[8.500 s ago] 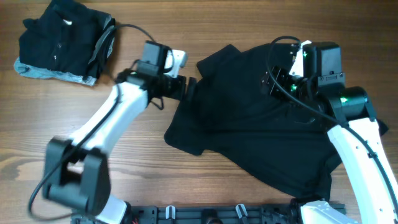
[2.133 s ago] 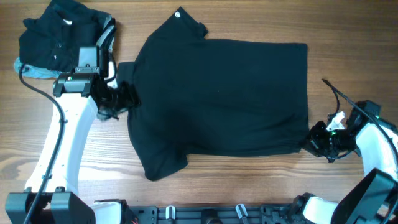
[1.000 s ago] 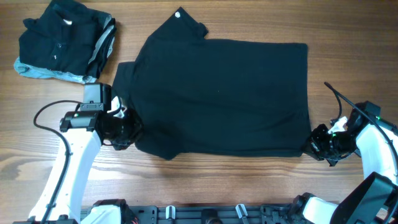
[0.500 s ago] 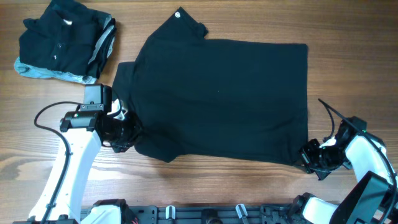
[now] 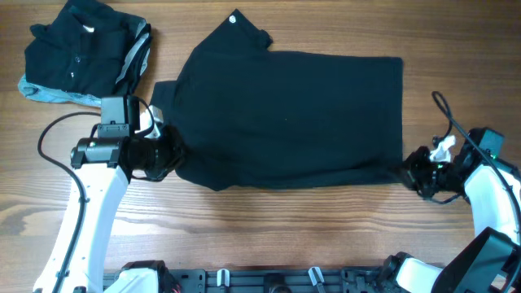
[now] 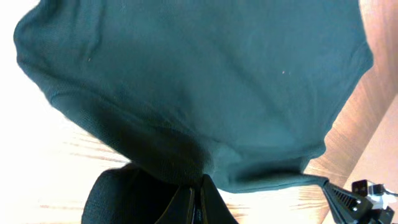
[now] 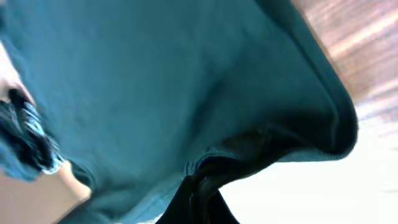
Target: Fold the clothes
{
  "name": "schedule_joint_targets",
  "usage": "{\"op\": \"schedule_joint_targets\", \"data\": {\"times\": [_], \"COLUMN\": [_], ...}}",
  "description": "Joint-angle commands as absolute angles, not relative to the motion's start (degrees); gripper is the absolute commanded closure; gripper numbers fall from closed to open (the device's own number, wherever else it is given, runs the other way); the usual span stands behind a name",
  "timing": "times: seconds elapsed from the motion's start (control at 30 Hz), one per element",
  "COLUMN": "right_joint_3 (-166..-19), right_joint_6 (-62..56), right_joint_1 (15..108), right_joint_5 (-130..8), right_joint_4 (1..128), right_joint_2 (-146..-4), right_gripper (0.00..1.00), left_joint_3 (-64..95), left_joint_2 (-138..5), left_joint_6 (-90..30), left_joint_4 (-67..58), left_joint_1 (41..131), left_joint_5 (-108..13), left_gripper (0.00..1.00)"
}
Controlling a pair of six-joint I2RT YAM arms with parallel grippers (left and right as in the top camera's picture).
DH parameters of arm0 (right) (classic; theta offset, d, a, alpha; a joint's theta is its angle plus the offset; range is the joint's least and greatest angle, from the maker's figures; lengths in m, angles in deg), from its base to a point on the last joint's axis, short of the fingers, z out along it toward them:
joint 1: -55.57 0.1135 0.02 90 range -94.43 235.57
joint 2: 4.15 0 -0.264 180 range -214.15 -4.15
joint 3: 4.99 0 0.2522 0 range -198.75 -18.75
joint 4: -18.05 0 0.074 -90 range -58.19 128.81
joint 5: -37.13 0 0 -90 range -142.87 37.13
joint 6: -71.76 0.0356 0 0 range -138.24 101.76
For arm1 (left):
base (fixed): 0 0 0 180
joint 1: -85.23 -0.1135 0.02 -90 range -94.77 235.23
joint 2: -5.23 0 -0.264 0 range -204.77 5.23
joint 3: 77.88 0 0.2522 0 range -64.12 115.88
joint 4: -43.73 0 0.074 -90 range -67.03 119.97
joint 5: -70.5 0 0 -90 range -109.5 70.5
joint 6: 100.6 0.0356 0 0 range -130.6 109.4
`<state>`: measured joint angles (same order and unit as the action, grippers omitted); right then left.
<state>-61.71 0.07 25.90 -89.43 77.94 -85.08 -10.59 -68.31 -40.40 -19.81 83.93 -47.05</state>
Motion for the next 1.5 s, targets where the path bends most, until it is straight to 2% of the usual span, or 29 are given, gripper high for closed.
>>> {"op": "schedule_joint_targets", "data": {"times": [0.0,0.2,0.33,0.43,0.57,0.8,1.07,1.1,1.13,1.17,1.2,1.23,1.27,1.33,1.47], "right_joint_3": [-62.56,-62.56,-62.56,-62.56,-62.56,-62.56,-62.49,-62.49,-62.49,-62.49,-62.49,-62.49,-62.49,-62.52,-62.52], "right_joint_6": [5.79,11.74,16.22,16.48,16.46,16.52,16.79,16.87,16.55,16.24,16.17,14.73,13.38,11.06,2.47], "right_joint_1": [26.14,26.14,26.14,26.14,26.14,26.14,26.14,26.14,26.14,26.14,26.14,26.14,26.14,26.14,26.14], "right_joint_5": [-92.16,-91.92,-90.17,-89.78,-89.78,-89.30,-88.49,-88.49,-88.44,-88.27,-87.26,-85.76,-85.21,-84.40,-87.90], "right_joint_4": [75.29,70.05,67.53,66.46,64.37,63.12,59.62,59.40,59.19,59.05,59.21,59.97,60.65,63.08,70.42], "right_joint_2": [-85.25,-85.30,-85.30,-85.30,-85.30,-85.30,-85.32,-85.32,-85.32,-85.32,-85.32,-85.32,-85.32,-85.32,-85.30], "right_gripper": [0.96,0.96,0.96,0.96,0.95,0.94,0.92,0.84,0.50,0.36,0.32,0.28,0.26,0.26,0.31], "left_joint_3": [-9.56,-9.56,-9.56,-9.56,-9.56,-9.56,-9.56,-9.56,-9.56,-9.56,-9.56,-9.56,-9.56,-9.56,-9.58], "left_joint_2": [-67.85,-67.94,-68.90,-70.41,-74.39,-80.49,-83.09,-83.11,-83.13,-83.13,-83.13,-83.13,-83.13,-83.13,-85.38], "left_joint_6": [-39.31,-39.26,-37.80,-37.76,-36.40,-34.72,-33.30,-33.30,-33.30,-33.30,-33.30,-33.30,-33.28,-33.01,-27.35], "left_joint_4": [-16.97,-10.59,-3.16,1.63,5.23,12.67,14.37,14.35,14.11,13.65,12.91,11.16,10.04,7.75,5.76], "left_joint_1": [83.51,83.62,84.10,86.51,89.66,90.01,90.01,90.01,90.01,90.01,90.01,90.01,90.01,90.01,90.95], "left_joint_5": [-47.42,-38.55,-38.48,-37.78,-30.96,-28.52,-25.59,-25.61,-26.40,-26.99,-28.03,-29.11,-29.08,-29.06,-30.57], "left_gripper": [0.96,0.96,0.96,0.96,0.96,0.94,0.92,0.92,0.89,0.80,0.75,0.62,0.57,0.50,0.36]}}
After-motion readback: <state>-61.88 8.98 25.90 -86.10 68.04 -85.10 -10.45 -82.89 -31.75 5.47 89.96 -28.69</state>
